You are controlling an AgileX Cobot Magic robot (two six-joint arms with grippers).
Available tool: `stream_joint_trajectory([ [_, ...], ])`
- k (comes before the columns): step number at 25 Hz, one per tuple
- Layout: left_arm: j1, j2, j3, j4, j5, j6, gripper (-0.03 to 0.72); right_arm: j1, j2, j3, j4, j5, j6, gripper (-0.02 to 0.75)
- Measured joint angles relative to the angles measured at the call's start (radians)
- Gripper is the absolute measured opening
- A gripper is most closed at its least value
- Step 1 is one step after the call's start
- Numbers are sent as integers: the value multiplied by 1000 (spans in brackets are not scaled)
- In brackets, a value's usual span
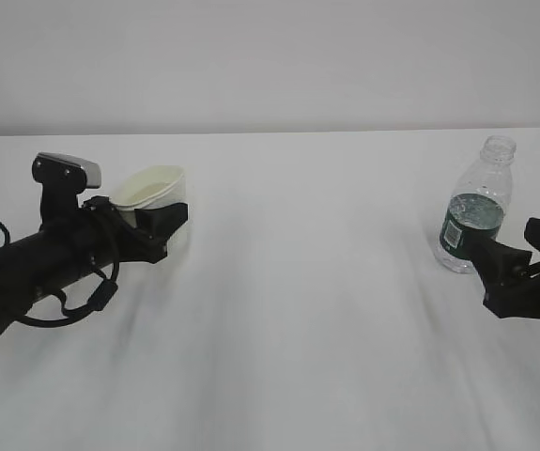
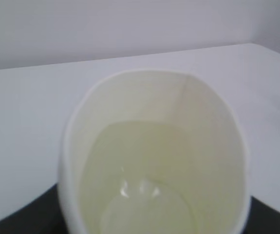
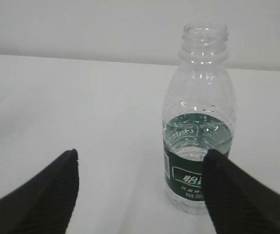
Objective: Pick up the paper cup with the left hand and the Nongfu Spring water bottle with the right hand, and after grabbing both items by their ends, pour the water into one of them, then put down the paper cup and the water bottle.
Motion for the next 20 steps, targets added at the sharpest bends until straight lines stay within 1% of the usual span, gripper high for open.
stream_joint_trajectory([
  [9,13,-36,67,-204,0,125,412,0,0,0,-2,0,0,594],
  [20,13,-38,80,-483,0,139,411,0,0,0,-2,0,0,594],
])
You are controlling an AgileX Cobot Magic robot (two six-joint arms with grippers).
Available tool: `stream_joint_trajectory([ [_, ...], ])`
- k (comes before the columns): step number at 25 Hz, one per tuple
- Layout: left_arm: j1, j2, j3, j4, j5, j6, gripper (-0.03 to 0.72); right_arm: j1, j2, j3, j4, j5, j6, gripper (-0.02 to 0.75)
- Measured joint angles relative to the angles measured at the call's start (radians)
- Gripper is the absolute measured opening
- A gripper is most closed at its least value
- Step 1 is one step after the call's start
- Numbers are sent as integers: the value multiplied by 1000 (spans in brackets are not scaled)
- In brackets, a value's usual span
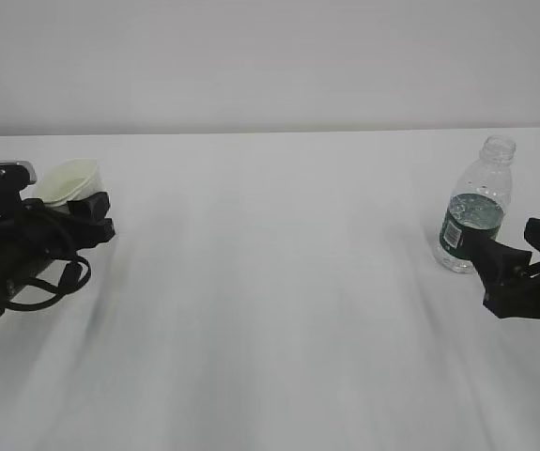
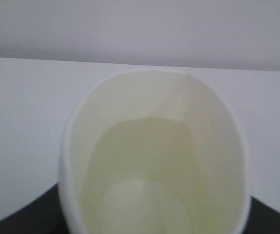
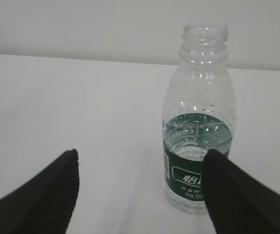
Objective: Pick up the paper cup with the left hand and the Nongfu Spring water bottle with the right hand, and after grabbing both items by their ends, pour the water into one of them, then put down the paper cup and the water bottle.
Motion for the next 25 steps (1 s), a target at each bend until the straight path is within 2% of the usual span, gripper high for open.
stream_joint_trajectory([
  [6,2,12,-26,-33,0,27,411,0,0,0,0,0,0,594],
  [25,2,175,-147,5,-14,32,411,0,0,0,7,0,0,594],
])
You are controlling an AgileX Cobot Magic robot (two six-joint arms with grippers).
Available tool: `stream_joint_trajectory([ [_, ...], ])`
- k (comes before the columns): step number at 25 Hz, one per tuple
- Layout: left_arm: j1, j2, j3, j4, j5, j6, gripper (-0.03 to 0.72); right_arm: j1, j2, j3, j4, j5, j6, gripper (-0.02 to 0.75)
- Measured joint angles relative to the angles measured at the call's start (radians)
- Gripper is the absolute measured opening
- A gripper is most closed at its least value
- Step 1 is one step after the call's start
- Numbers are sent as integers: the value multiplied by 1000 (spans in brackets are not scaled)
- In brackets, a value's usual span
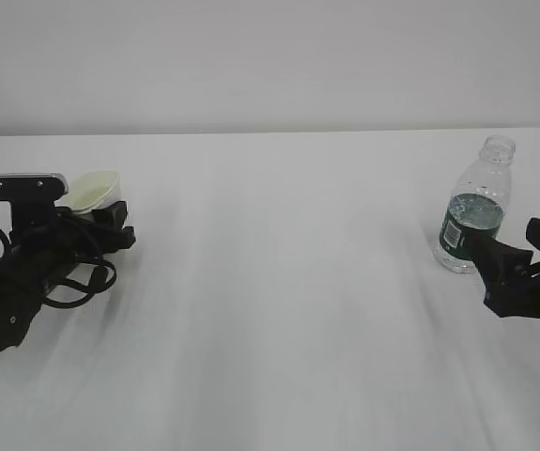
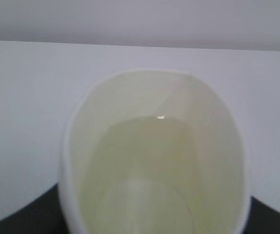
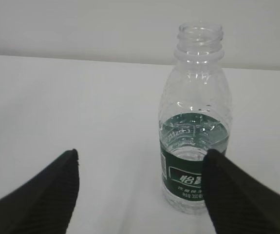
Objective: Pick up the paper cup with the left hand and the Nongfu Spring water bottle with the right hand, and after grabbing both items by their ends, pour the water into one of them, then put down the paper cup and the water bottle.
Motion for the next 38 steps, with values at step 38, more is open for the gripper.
stream_joint_trajectory([
  [38,0,-106,152,66,-9,0,608,0,0,0,2,0,0,593],
])
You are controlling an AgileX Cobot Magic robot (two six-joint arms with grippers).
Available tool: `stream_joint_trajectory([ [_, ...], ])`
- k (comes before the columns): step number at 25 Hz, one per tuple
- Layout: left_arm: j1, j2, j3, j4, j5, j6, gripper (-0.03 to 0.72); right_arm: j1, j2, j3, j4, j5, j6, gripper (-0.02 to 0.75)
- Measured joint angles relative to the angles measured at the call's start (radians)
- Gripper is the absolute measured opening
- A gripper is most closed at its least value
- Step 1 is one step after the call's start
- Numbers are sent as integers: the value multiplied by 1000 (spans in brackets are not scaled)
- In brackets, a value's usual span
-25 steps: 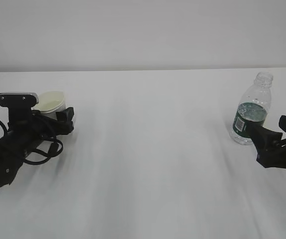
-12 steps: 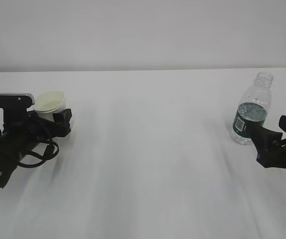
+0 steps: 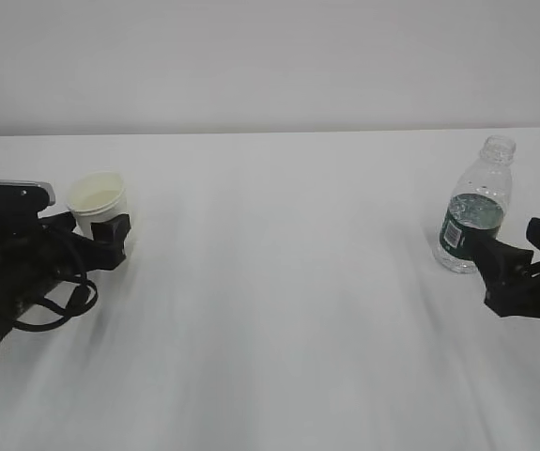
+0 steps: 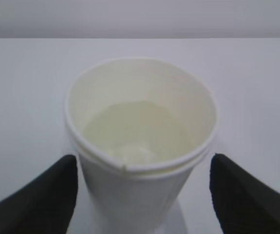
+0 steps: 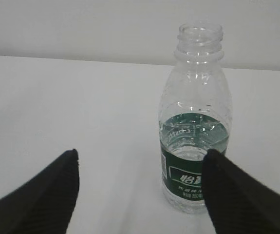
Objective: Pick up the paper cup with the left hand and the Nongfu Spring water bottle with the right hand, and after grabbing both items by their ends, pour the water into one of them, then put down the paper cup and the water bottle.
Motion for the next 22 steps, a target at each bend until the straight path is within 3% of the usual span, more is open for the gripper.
stream_joint_trajectory([
  [13,0,-100,156,5,0,0,594,0,-4,20,-41,0,17,593],
  [22,0,-224,210,77,0,-15,588,0,-145,42,-48,0,10,593],
])
